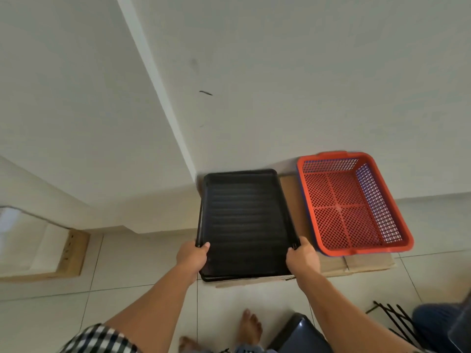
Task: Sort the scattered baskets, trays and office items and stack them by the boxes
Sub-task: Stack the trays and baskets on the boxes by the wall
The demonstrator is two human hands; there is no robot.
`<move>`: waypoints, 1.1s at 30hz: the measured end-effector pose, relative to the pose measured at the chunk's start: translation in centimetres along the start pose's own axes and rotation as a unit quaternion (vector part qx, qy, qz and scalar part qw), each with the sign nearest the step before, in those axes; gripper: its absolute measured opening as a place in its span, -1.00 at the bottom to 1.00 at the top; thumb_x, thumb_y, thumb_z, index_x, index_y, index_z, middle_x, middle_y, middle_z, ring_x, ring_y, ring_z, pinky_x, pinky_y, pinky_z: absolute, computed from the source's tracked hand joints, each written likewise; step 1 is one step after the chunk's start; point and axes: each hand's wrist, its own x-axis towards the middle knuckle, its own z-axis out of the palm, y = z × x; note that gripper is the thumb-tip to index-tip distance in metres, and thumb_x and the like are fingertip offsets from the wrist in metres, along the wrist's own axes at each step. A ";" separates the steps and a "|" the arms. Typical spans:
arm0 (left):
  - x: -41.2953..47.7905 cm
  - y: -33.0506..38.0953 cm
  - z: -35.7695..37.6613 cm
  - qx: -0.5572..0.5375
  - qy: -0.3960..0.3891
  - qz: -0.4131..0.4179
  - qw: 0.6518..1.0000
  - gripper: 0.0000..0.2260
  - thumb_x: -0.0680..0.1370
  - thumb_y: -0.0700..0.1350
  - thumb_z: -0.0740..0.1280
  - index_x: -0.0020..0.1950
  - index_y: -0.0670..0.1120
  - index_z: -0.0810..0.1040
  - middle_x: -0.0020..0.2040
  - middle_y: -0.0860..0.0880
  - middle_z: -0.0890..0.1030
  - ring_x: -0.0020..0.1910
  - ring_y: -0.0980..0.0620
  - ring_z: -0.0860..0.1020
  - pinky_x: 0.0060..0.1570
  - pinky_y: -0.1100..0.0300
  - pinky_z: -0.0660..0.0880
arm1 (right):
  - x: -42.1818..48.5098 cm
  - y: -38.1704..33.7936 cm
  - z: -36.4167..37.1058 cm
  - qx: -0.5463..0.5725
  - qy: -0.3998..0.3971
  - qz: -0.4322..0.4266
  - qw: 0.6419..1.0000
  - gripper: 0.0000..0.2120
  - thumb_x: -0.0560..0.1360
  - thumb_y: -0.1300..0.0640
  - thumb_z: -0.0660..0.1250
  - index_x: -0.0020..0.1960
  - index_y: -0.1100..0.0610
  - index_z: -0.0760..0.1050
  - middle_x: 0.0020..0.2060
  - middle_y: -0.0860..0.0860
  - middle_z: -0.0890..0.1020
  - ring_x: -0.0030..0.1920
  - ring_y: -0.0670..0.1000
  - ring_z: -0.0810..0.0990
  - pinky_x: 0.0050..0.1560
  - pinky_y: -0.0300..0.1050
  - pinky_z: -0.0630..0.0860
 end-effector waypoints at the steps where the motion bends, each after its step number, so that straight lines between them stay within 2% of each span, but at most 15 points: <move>1: 0.3 0.3 -0.1 0.026 0.004 0.001 1.000 -0.77 0.65 -0.07 0.31 0.24 -0.14 0.61 0.05 -0.10 0.64 0.03 -0.11 0.59 -0.01 0.06 0.51 | 0.3 -0.3 0.0 -0.005 -0.002 0.002 1.000 -0.56 0.63 0.19 0.23 0.50 0.16 0.33 0.32 0.16 0.57 0.31 0.23 0.54 0.32 0.07 0.46; 6: 1.9 1.3 0.2 0.093 -0.021 -0.015 0.995 -0.79 0.67 -0.17 0.19 0.13 -0.18 0.60 0.04 -0.17 0.63 0.02 -0.16 0.60 0.15 -0.11 0.59 | 1.3 -1.1 0.3 -0.037 -0.020 0.044 0.998 -0.44 0.60 0.26 0.21 0.57 0.16 0.19 0.36 0.17 0.52 0.34 0.23 0.51 0.29 0.07 0.47; 10: 2.3 1.3 0.6 0.140 -0.060 -0.018 0.988 -0.81 0.67 -0.20 0.17 0.14 -0.19 0.56 0.05 -0.17 0.62 0.03 -0.14 0.60 0.16 -0.08 0.59 | 1.2 -1.0 0.8 -0.026 -0.020 0.068 0.997 -0.42 0.59 0.27 0.27 0.55 0.17 0.18 0.37 0.18 0.48 0.33 0.22 0.51 0.23 0.06 0.53; 15: 1.6 1.0 1.3 0.164 -0.116 -0.035 0.979 -0.77 0.67 -0.24 0.14 0.28 -0.20 0.48 0.16 -0.18 0.56 0.12 -0.13 0.54 0.17 0.01 0.52 | 0.7 -0.4 1.3 -0.018 -0.027 0.075 0.997 -0.38 0.58 0.26 0.30 0.57 0.15 0.12 0.39 0.17 0.43 0.34 0.22 0.49 0.20 0.07 0.57; 19: 1.1 0.6 1.9 0.127 -0.164 -0.075 0.975 -0.60 0.67 -0.19 0.21 0.49 -0.18 0.23 0.37 -0.18 0.44 0.31 -0.15 0.45 0.18 0.02 0.42 | 0.6 -0.1 1.3 -0.032 -0.030 0.070 0.997 -0.32 0.58 0.21 0.32 0.60 0.15 0.09 0.45 0.17 0.34 0.40 0.23 0.42 0.28 0.08 0.54; 24: 0.8 -0.2 3.1 0.079 -0.145 -0.045 0.985 -0.50 0.67 -0.13 0.25 0.55 -0.09 0.13 0.45 -0.15 0.39 0.40 -0.17 0.42 0.37 -0.08 0.41 | 0.6 -0.2 1.6 -0.051 -0.069 0.061 0.994 -0.26 0.60 0.10 0.36 0.63 0.11 0.04 0.50 0.17 0.25 0.45 0.25 0.35 0.36 0.13 0.49; 30: 0.5 -0.8 3.4 0.086 -0.063 0.001 0.994 -0.57 0.66 -0.14 0.27 0.52 -0.04 0.27 0.40 -0.17 0.40 0.27 -0.17 0.50 0.23 0.00 0.50 | 1.0 -0.8 2.2 -0.049 -0.090 0.048 0.994 -0.18 0.58 0.00 0.40 0.64 0.13 -0.01 0.57 0.16 0.16 0.51 0.25 0.29 0.43 0.18 0.40; 33: 0.5 -0.2 3.4 0.109 -0.063 0.012 0.992 -0.61 0.66 -0.11 0.27 0.49 -0.06 0.31 0.39 -0.16 0.42 0.27 -0.17 0.50 0.22 0.03 0.50 | 1.2 -1.0 2.2 -0.048 -0.094 0.047 0.993 -0.16 0.57 -0.01 0.41 0.65 0.14 -0.02 0.57 0.16 0.15 0.52 0.25 0.28 0.45 0.18 0.38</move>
